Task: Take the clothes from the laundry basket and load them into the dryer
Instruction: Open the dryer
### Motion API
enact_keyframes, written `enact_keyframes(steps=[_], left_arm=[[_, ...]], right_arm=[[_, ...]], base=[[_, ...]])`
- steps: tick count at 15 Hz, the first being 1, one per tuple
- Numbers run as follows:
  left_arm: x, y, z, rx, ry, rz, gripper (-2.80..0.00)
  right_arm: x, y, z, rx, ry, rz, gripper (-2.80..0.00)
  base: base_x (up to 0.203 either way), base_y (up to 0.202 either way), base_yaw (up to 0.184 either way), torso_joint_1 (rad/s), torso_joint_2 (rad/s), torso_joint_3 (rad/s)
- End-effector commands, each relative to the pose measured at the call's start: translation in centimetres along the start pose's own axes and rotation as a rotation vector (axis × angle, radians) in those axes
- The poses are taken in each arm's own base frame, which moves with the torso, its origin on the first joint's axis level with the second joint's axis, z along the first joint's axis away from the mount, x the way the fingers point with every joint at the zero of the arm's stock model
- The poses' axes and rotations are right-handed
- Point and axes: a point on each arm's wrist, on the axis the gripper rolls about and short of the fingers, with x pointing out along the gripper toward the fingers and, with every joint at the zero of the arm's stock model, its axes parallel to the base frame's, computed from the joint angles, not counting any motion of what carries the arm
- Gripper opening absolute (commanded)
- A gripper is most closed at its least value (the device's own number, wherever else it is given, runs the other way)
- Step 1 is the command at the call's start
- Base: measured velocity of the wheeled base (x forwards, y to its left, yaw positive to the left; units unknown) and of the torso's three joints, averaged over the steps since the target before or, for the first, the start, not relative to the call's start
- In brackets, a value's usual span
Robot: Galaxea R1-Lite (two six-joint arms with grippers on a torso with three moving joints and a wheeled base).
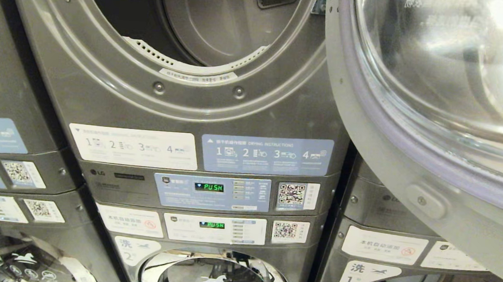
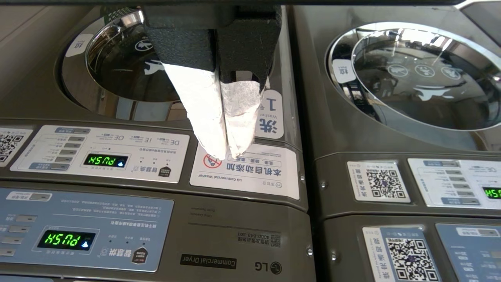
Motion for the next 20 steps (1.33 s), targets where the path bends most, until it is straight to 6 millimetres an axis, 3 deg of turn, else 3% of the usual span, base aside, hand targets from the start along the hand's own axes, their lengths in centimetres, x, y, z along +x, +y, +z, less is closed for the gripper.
enact_keyframes(steps=[1, 10, 20], left_arm=[[0.0, 0.0, 0.0, 0.0, 0.0, -0.001, -2.8], [0.0, 0.0, 0.0, 0.001, 0.0, -0.001, -2.8], [0.0, 0.0, 0.0, 0.001, 0.0, 0.0, -2.8]], right_arm=[[-0.01, 0.0, 0.03, -0.001, -0.002, 0.0, -2.8], [-0.02, 0.0, 0.05, 0.007, -0.002, -0.002, -2.8], [-0.01, -0.01, 0.03, 0.03, -0.002, -0.006, -2.8]], base=[[0.0, 0.0, 0.0, 0.0, 0.0, 0.0], [-0.012, 0.0, 0.0, 0.002, 0.0, 0.0], [-0.193, 0.0, 0.001, 0.001, 0.0, 0.001]])
